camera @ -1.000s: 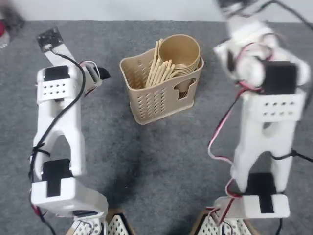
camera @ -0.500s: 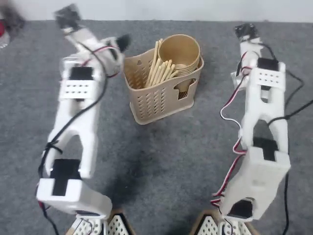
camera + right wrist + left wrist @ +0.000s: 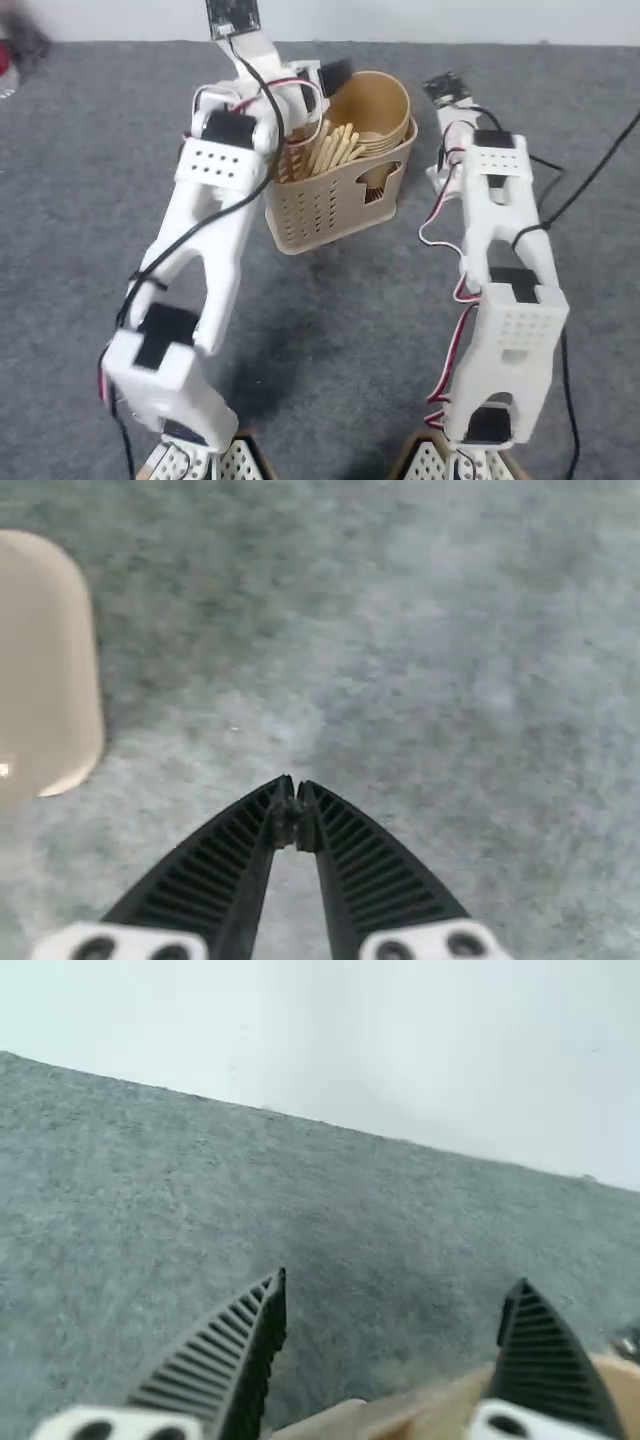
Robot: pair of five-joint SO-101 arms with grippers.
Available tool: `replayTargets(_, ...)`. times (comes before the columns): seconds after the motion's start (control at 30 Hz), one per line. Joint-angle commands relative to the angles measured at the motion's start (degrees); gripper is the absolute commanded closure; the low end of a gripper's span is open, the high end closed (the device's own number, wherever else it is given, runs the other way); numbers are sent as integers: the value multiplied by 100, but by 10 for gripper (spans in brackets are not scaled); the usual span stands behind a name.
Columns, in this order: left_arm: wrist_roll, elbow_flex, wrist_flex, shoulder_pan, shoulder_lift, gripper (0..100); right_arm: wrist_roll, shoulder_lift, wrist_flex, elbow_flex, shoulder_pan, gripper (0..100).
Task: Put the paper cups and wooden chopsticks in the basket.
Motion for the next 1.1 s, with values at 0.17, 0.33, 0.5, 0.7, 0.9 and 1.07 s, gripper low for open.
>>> replayTargets(0.17, -79, -2475, 1653, -114, 1697, 674, 1468, -84, 1270, -26, -673, 992)
replayTargets(0.33, -88, -3873, 2611, -123, 2189, 674, 1749, -224, 1719, -35, -664, 992)
replayTargets(0.5, -88, -5015, 3385, -123, 2426, 674, 1705, -681, 1701, -35, -549, 992)
replayTargets(0.7, -97, -5842, 3912, -123, 2523, 674, 870, -1156, 875, -70, 4, 992)
replayTargets(0.9, -97, -6149, 3938, -79, 2523, 674, 149, -1182, 101, -79, 541, 992)
replayTargets(1.07, -97, -6158, 3930, -79, 2532, 674, -202, -1235, -259, -79, 690, 992)
